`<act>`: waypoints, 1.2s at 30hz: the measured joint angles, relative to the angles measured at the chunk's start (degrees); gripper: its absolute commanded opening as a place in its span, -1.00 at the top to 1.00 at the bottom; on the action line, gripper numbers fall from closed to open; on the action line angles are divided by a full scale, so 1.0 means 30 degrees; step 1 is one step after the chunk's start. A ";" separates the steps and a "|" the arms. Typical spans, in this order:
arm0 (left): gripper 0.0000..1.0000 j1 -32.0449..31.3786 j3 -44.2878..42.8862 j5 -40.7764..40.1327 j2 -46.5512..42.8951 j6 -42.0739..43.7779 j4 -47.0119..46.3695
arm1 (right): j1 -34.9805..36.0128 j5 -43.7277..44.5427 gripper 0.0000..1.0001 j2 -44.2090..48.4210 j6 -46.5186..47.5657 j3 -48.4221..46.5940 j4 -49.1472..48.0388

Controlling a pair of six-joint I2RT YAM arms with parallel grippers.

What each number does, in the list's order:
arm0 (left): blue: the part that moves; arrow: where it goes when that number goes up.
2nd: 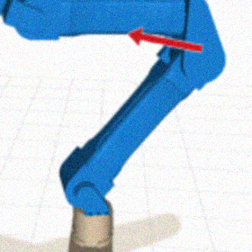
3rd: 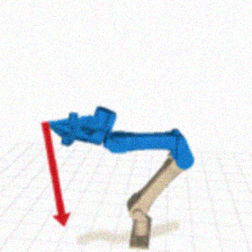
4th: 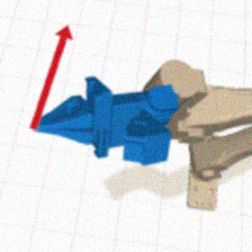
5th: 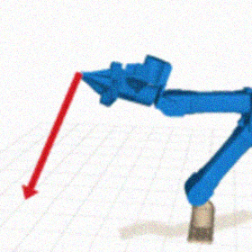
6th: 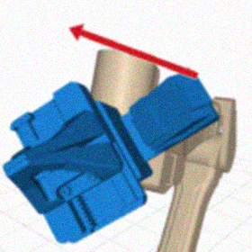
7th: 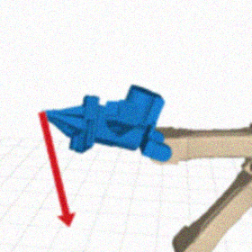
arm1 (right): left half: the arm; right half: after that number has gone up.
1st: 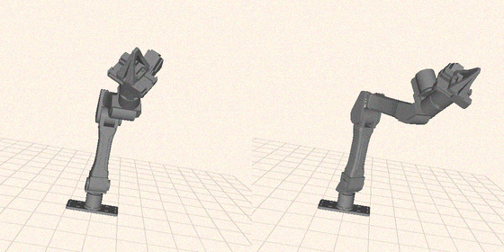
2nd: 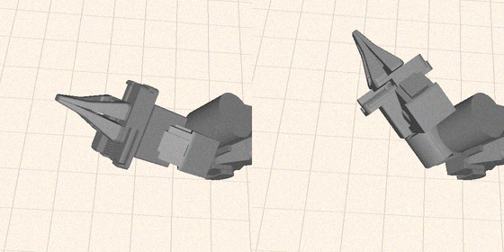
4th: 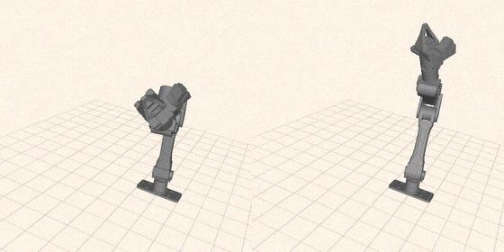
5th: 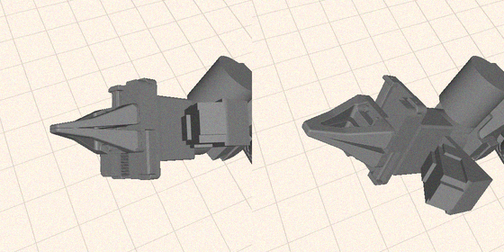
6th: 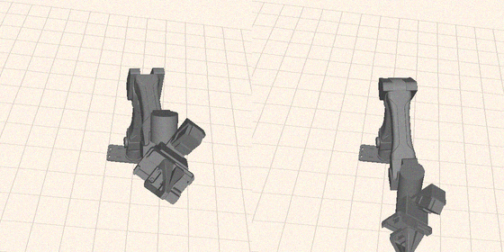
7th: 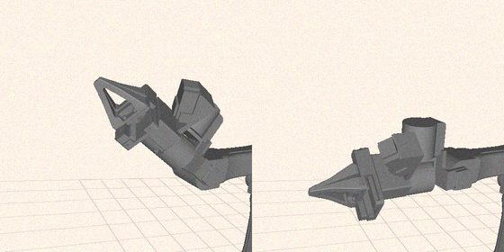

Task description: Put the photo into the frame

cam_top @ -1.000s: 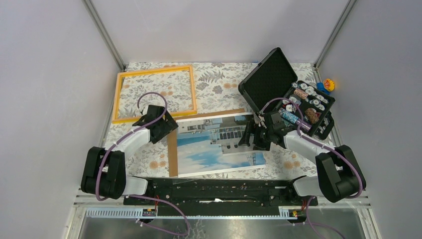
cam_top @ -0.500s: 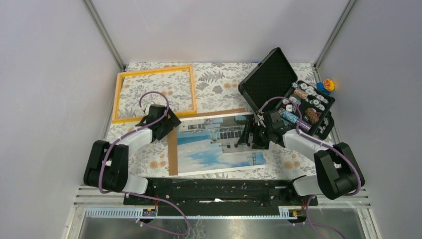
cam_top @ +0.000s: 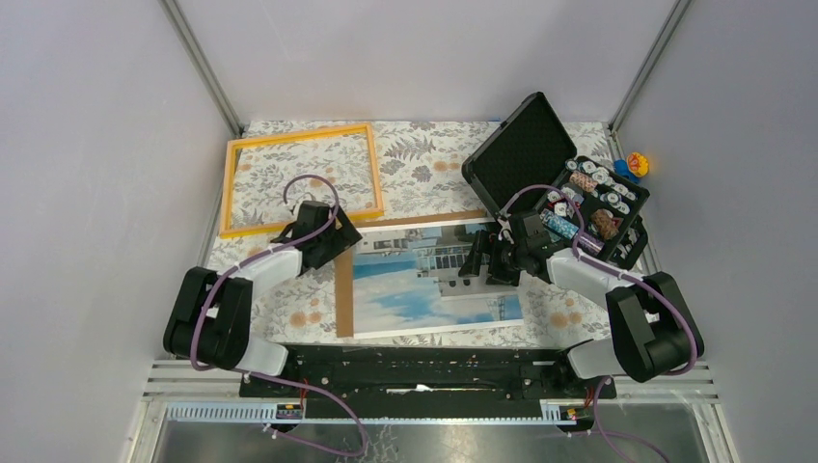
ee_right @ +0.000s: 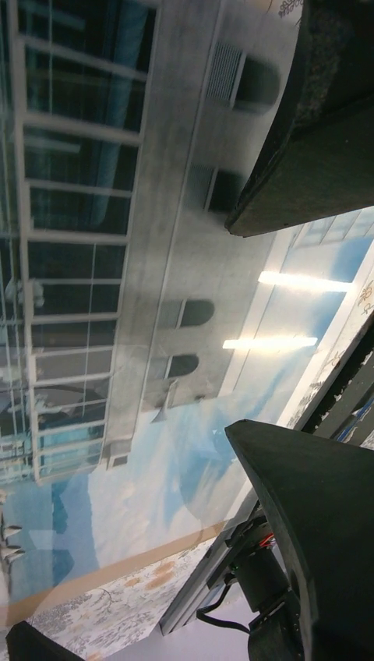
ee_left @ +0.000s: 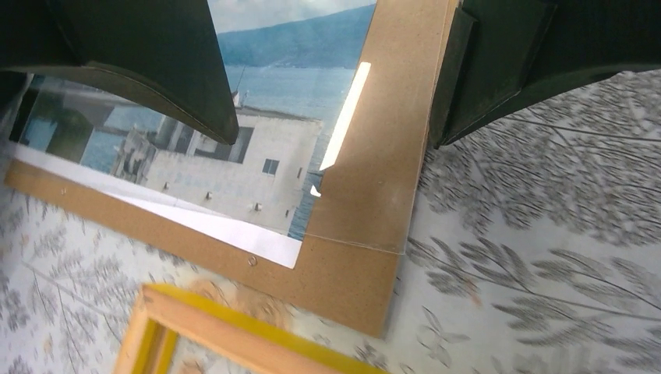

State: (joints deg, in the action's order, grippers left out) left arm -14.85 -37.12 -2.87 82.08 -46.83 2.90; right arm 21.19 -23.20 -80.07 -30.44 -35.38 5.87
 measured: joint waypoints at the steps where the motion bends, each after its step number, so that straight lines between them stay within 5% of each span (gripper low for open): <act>1: -0.98 -0.0226 0.0000 0.0087 -0.0109 0.0000 0.0138 | 0.0000 0.0000 -0.93 -0.0007 0.0000 0.0000 -0.0051; 19: -0.98 -0.1683 -0.4007 0.1304 -0.1253 0.1129 0.7919 | -0.0029 0.0044 -0.93 -0.0146 0.0029 -0.0117 -0.0036; 28: -0.97 -0.8240 -0.2688 0.0765 -0.1734 -0.2827 1.4273 | -0.0029 -0.0262 -0.94 -0.0860 0.0219 -0.0670 0.0022; 36: -0.97 -0.9333 -0.0466 0.0816 -0.5807 -0.5574 1.6101 | -0.0029 -0.0299 -0.94 -0.0867 0.0284 -0.0678 0.0007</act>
State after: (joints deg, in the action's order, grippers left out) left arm -42.85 -38.52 -0.43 64.66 -63.55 51.20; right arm 21.10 -24.10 -82.67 -29.58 -37.41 5.89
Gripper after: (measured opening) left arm 0.988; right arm 0.964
